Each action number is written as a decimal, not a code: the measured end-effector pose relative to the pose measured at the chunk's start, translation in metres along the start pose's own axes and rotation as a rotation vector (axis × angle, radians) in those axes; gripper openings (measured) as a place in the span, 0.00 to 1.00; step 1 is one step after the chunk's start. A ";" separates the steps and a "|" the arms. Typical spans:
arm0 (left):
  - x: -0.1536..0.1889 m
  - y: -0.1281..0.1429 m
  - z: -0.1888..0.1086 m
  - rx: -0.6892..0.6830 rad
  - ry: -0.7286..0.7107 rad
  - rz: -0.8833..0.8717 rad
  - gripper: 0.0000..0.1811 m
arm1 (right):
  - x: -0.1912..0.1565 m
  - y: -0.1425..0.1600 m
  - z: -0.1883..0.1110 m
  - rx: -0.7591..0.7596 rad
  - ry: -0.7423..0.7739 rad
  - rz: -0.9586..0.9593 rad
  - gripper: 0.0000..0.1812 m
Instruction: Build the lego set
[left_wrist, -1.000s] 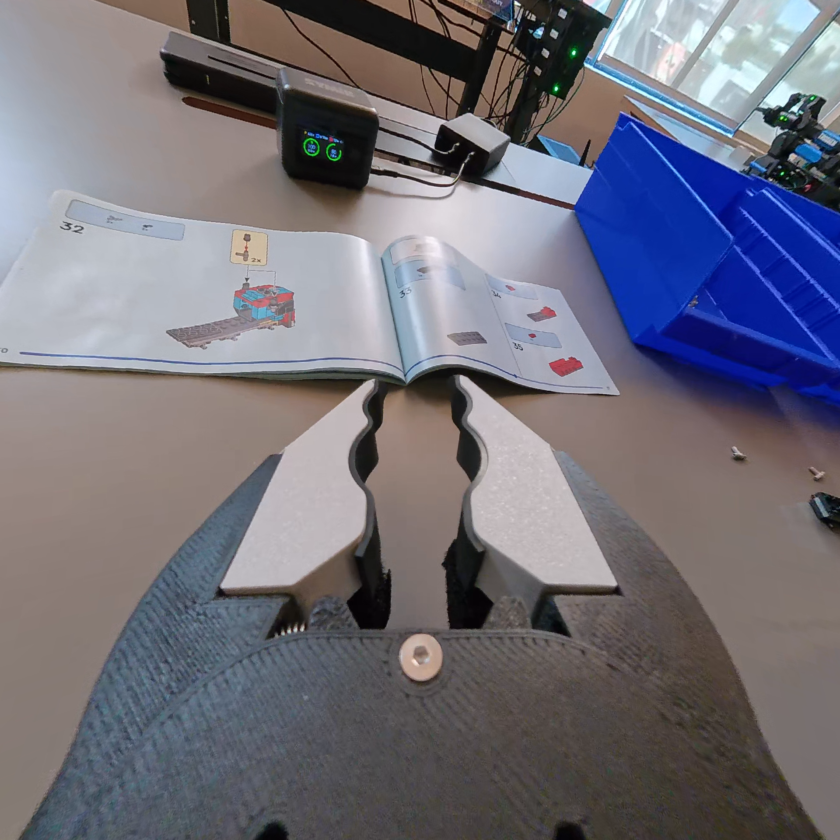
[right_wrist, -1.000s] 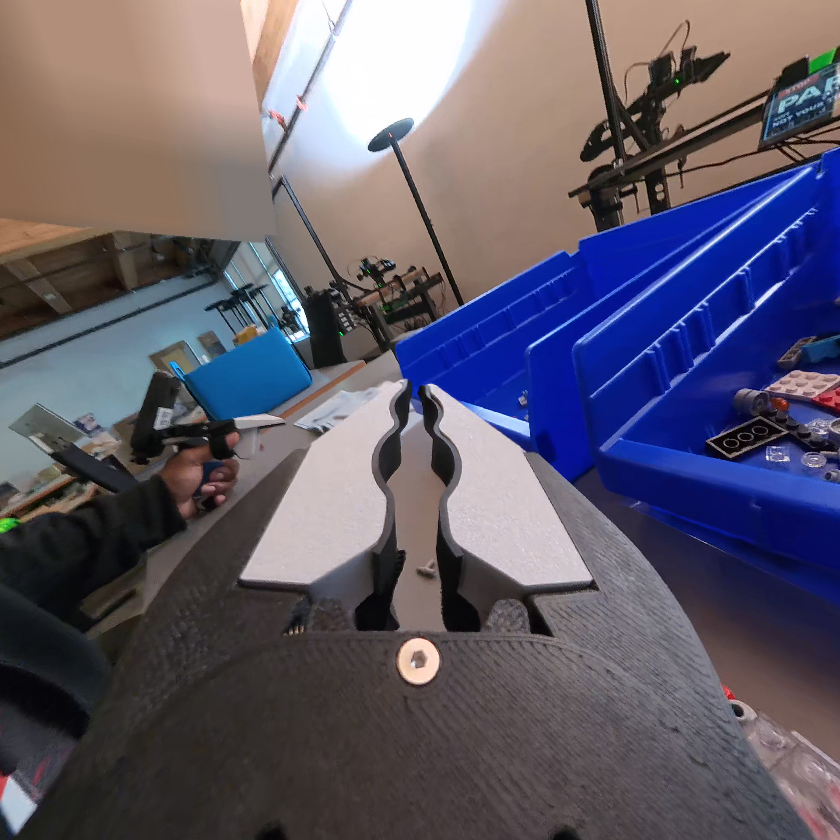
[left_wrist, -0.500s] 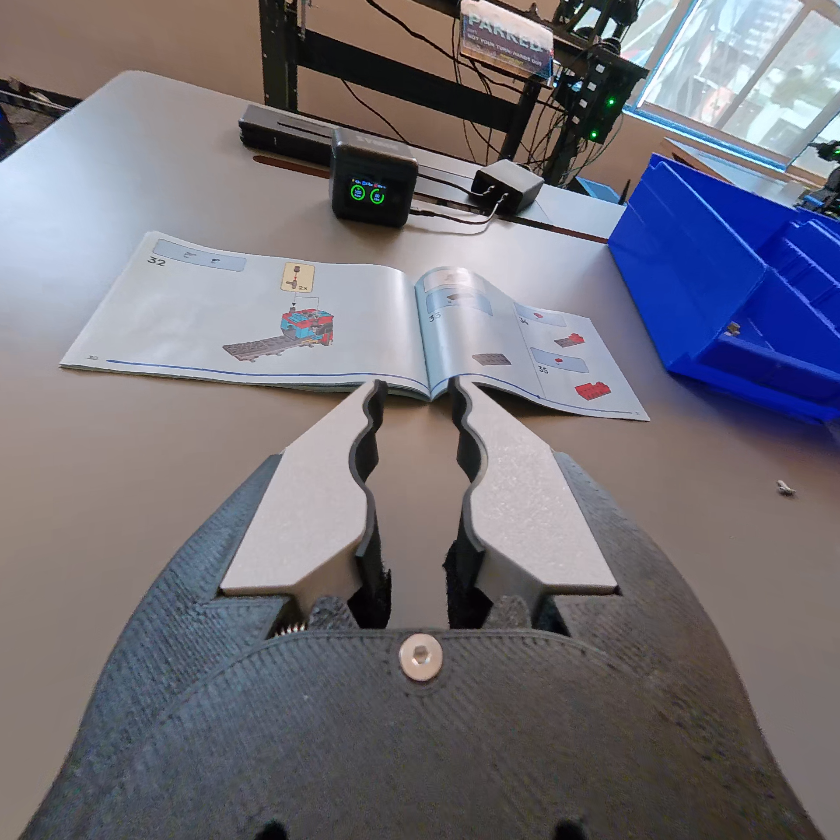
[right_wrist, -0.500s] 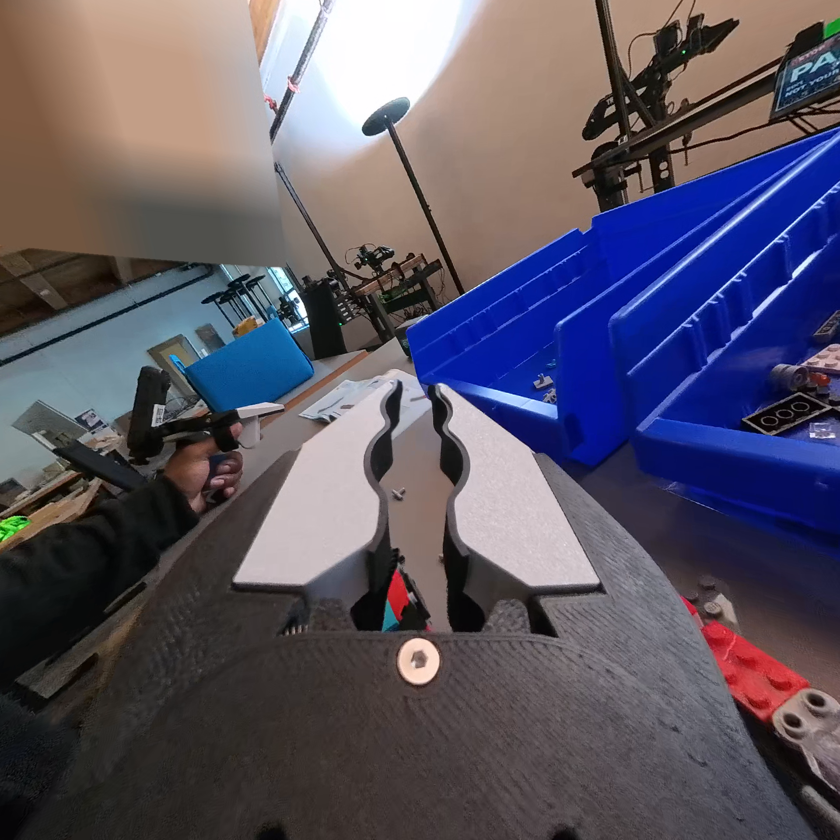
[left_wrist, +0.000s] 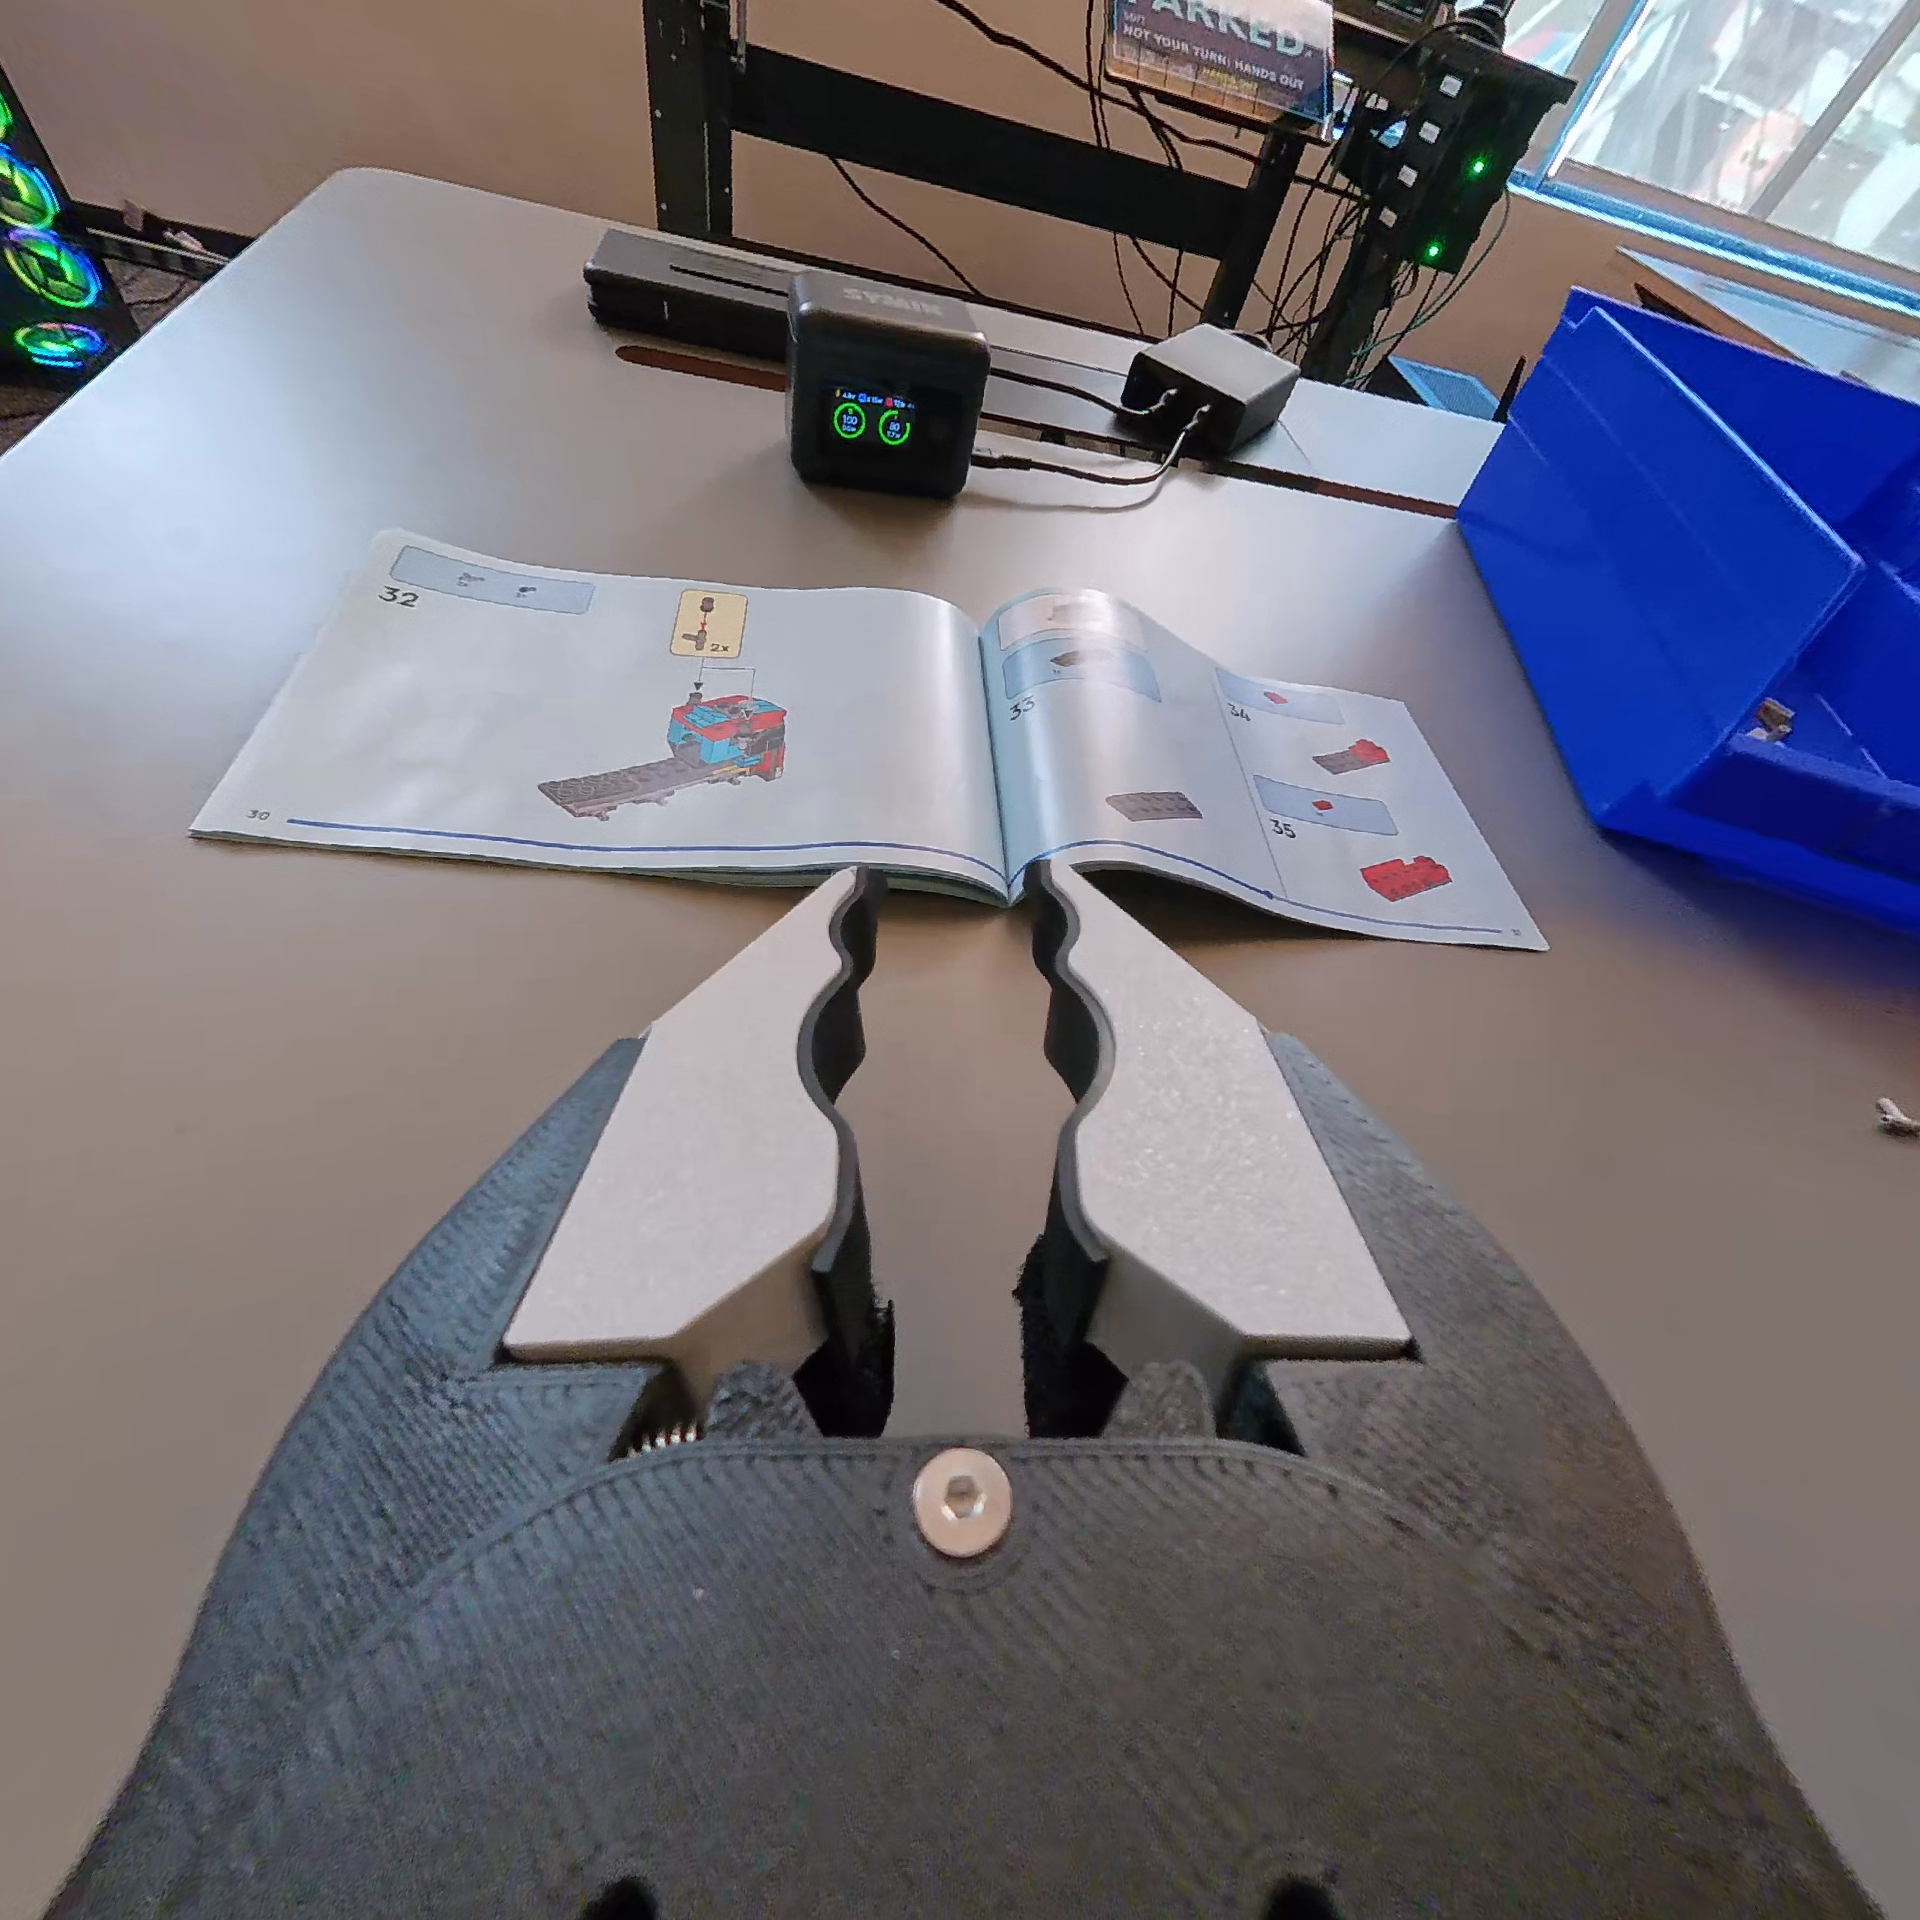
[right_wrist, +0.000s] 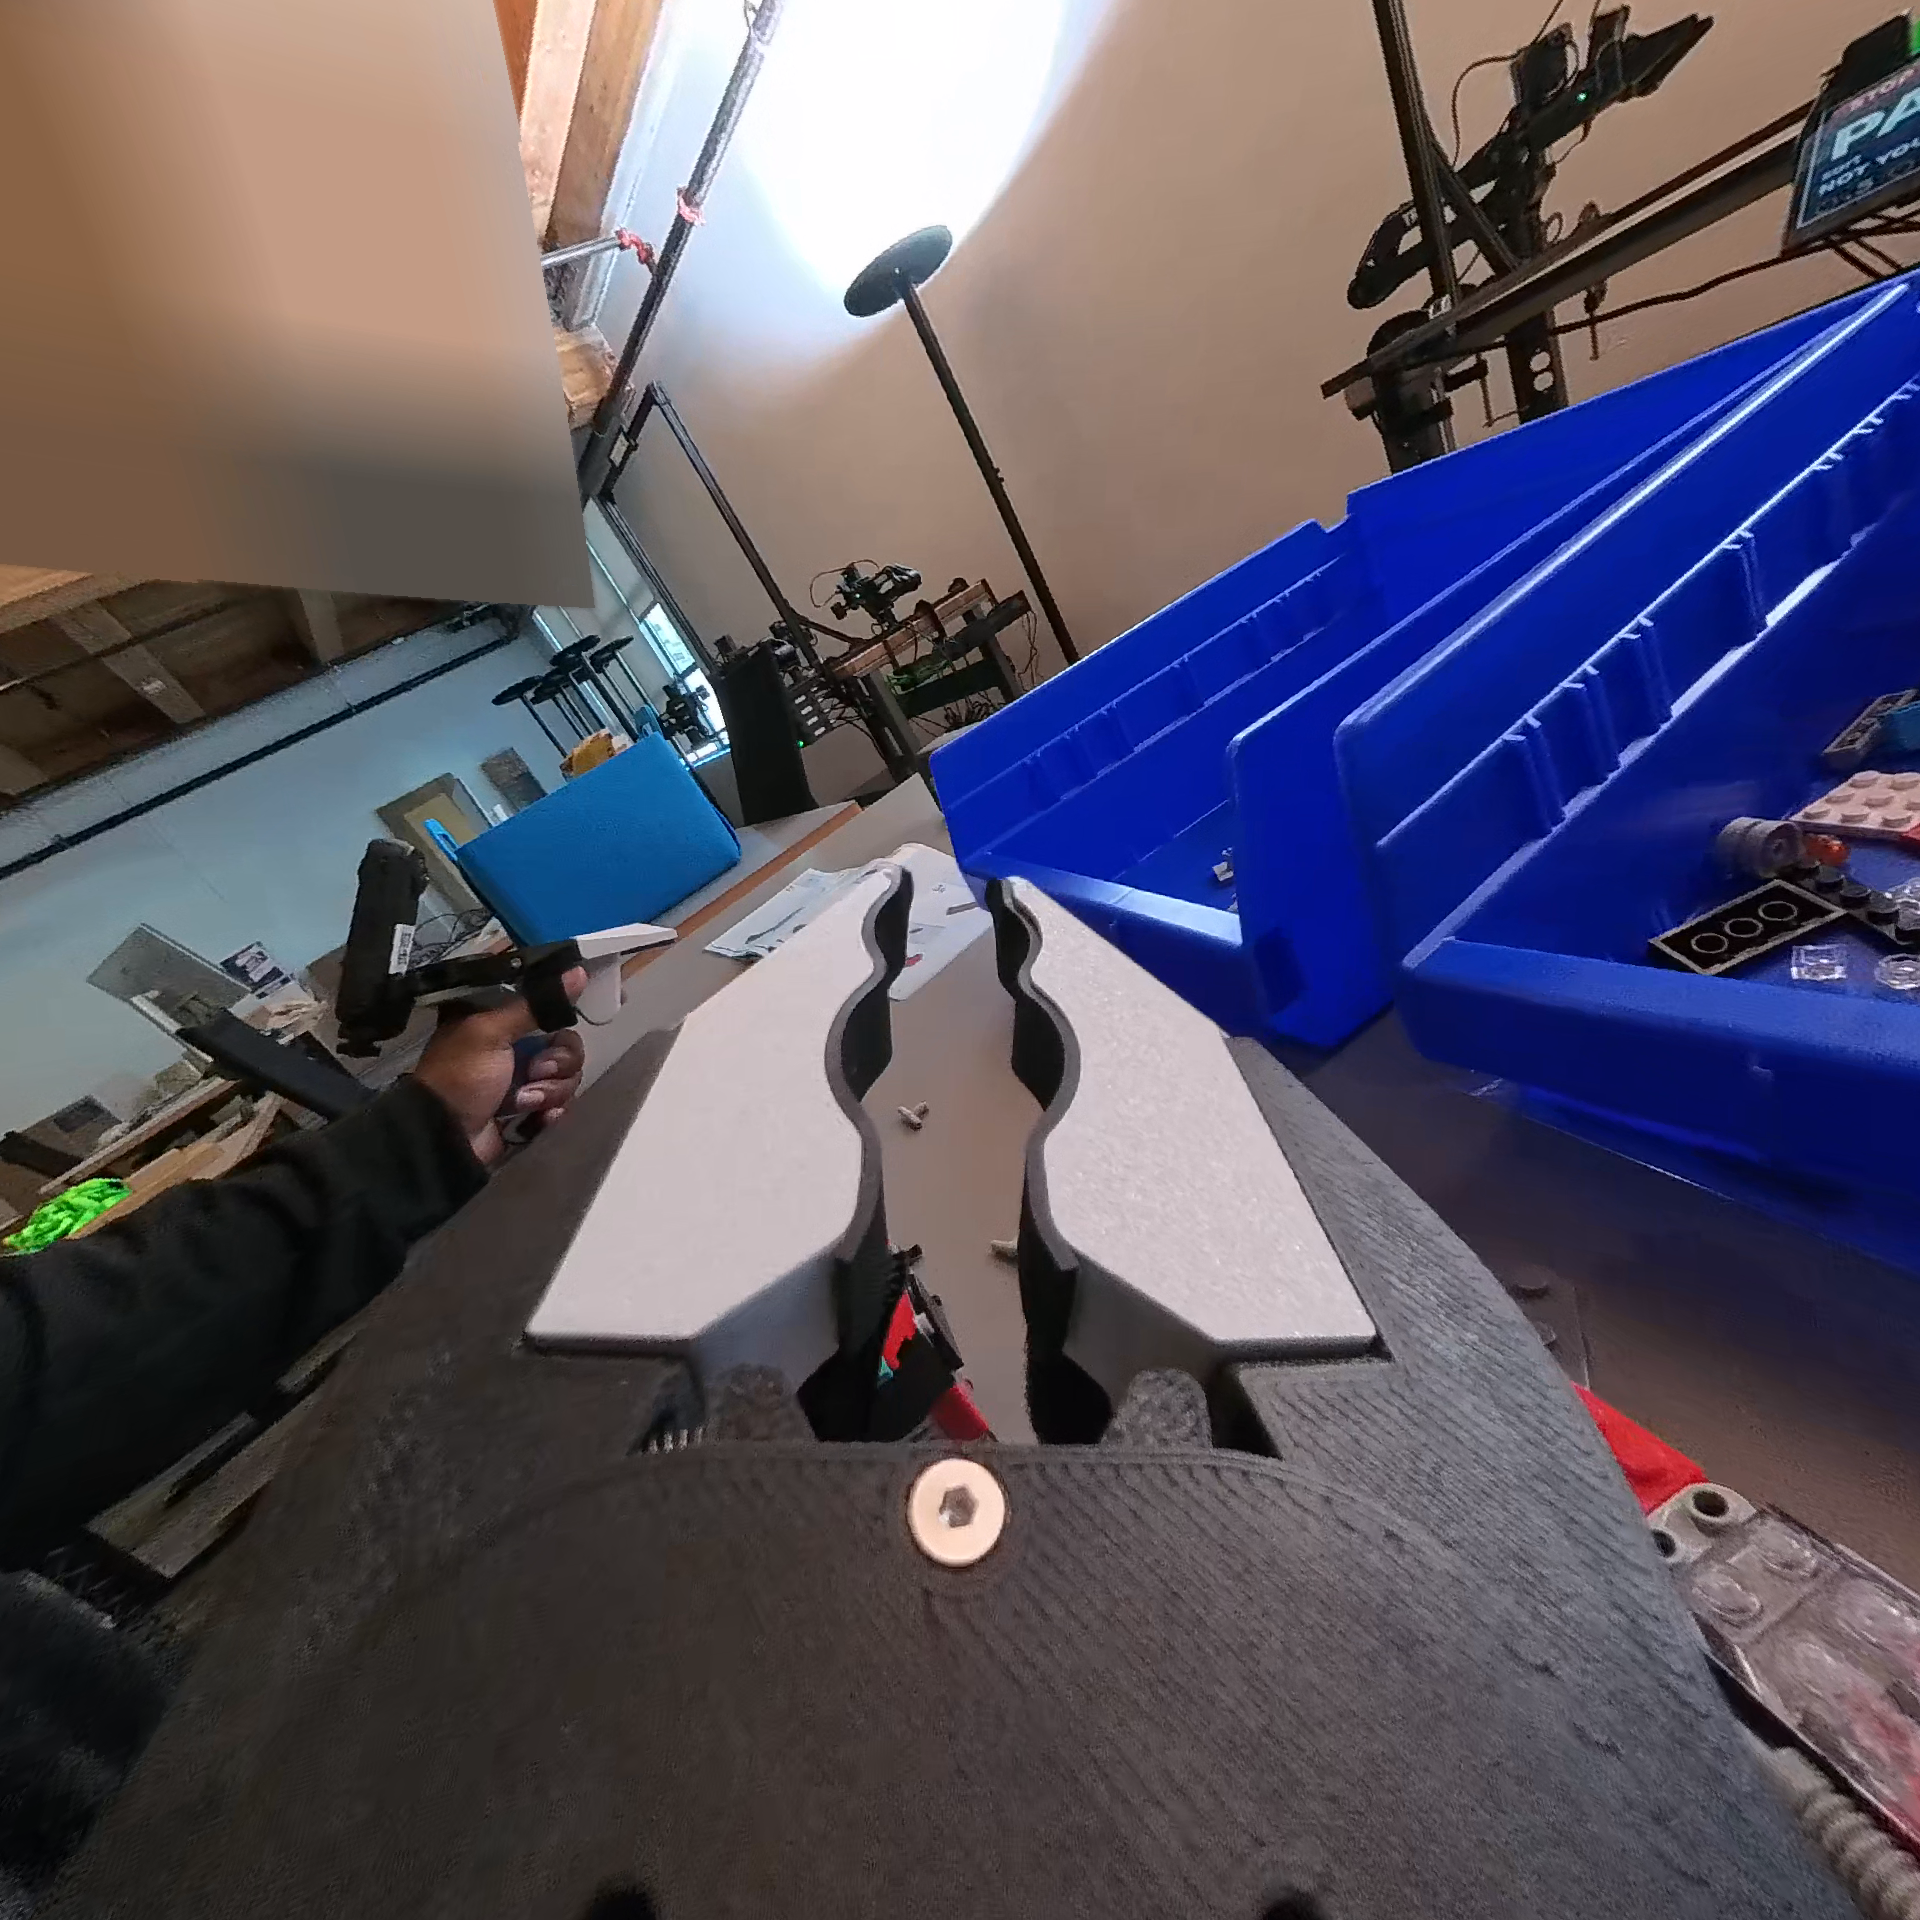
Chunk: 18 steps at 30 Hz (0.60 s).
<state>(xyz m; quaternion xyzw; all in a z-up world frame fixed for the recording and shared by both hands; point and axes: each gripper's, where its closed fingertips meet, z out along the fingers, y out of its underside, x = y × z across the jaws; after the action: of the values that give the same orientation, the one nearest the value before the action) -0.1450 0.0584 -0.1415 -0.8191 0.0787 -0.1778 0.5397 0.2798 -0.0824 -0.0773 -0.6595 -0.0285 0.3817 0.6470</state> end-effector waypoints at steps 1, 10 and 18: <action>0.000 0.000 0.000 0.000 -0.003 0.000 0.17 | 0.000 0.000 0.000 0.002 -0.004 0.001 0.09; -0.005 0.003 0.002 -0.024 -0.059 0.012 0.17 | -0.010 -0.016 -0.018 0.086 -0.120 0.051 0.09; -0.008 0.010 0.006 -0.079 -0.148 0.080 0.17 | -0.008 -0.029 -0.043 0.091 -0.167 0.031 0.09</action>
<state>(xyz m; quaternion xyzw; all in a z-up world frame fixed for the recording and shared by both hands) -0.1492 0.0617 -0.1540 -0.8468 0.0783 -0.0917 0.5180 0.3108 -0.1181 -0.0542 -0.5957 -0.0548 0.4463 0.6655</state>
